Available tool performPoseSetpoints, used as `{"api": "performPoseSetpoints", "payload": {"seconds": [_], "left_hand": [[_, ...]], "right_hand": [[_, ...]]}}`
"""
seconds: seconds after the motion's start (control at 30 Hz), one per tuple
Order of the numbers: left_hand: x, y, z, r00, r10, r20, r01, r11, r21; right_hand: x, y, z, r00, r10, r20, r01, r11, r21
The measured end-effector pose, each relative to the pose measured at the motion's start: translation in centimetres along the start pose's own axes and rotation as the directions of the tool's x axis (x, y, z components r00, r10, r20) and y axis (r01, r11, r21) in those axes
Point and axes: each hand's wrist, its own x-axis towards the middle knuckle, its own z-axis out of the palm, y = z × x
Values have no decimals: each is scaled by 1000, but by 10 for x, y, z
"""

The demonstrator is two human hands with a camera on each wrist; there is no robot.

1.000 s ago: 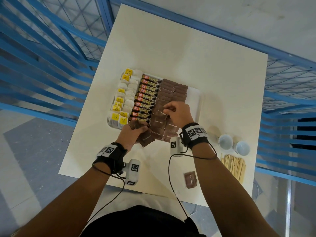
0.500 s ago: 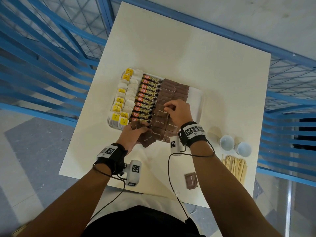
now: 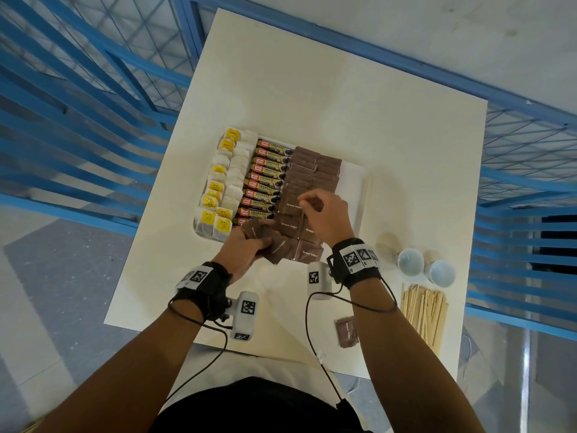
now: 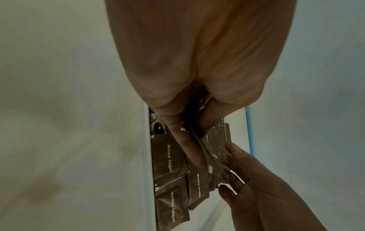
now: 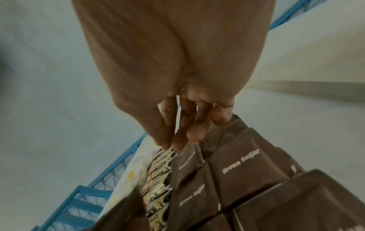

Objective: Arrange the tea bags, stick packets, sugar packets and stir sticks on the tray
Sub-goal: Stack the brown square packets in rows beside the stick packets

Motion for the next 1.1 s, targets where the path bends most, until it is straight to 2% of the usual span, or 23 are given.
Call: {"api": "performPoseSetpoints", "payload": {"seconds": [0.13, 0.27, 0.37, 0.5, 0.73, 0.83, 0.97, 1.1], "left_hand": [[7, 0, 4, 996, 78, -53, -78, 997, -10], [11, 0, 6, 991, 93, -94, -94, 996, -10], [10, 0, 10, 988, 93, -121, -96, 995, -17], [5, -1, 13, 995, 64, -76, -68, 996, -57], [0, -3, 16, 994, 84, -65, -84, 996, 0], [0, -3, 19, 991, 93, -100, -91, 996, 19], [5, -3, 22, 984, 95, -149, -90, 995, 45], [9, -1, 24, 982, 101, -162, -88, 993, 83]], "right_hand": [[-21, -8, 2, 973, 18, 232, -27, 999, 35], [-29, -5, 0, 921, 44, 387, -43, 999, -10], [-31, -1, -3, 938, 28, 345, -45, 998, 40], [-33, 1, -5, 961, 17, 275, -51, 992, 118], [-38, 4, -7, 989, 72, 127, -100, 969, 226], [-40, 5, -10, 988, 87, 128, -117, 961, 248], [-41, 11, -14, 974, 111, 198, -157, 958, 239], [-41, 23, -17, 978, 113, 177, -134, 985, 112]]}}
